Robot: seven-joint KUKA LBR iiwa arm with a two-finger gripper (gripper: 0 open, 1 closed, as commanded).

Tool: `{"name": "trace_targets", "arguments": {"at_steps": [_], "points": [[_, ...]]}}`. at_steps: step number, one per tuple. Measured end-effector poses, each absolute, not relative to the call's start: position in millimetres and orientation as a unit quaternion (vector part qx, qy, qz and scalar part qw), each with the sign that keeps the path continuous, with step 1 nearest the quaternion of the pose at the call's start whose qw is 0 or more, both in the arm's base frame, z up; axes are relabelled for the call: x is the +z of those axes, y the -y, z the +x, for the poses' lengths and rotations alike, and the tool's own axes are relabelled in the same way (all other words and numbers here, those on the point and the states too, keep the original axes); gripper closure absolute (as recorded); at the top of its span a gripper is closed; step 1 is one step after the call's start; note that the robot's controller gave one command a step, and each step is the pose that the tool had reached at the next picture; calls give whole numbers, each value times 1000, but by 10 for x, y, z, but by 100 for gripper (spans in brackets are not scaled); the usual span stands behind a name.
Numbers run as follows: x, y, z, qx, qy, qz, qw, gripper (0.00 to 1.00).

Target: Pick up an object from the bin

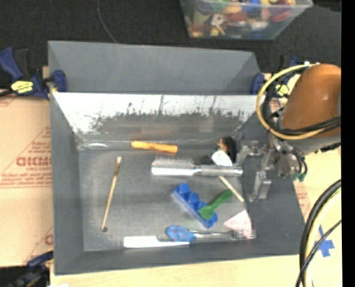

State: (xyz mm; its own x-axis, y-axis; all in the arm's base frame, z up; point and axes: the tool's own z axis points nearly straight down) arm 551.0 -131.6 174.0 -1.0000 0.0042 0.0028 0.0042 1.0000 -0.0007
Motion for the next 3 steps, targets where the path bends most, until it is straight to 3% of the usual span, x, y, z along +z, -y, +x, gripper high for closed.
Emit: {"name": "trace_targets", "arguments": {"at_steps": [1, 2, 3], "points": [[1775, 1311, 5529, 1, 1000, 0, -2, 0], [766, 1095, 6459, 3, 996, 89, -6, 0], [1208, 984, 6370, 2, 1000, -10, -7, 0]]}}
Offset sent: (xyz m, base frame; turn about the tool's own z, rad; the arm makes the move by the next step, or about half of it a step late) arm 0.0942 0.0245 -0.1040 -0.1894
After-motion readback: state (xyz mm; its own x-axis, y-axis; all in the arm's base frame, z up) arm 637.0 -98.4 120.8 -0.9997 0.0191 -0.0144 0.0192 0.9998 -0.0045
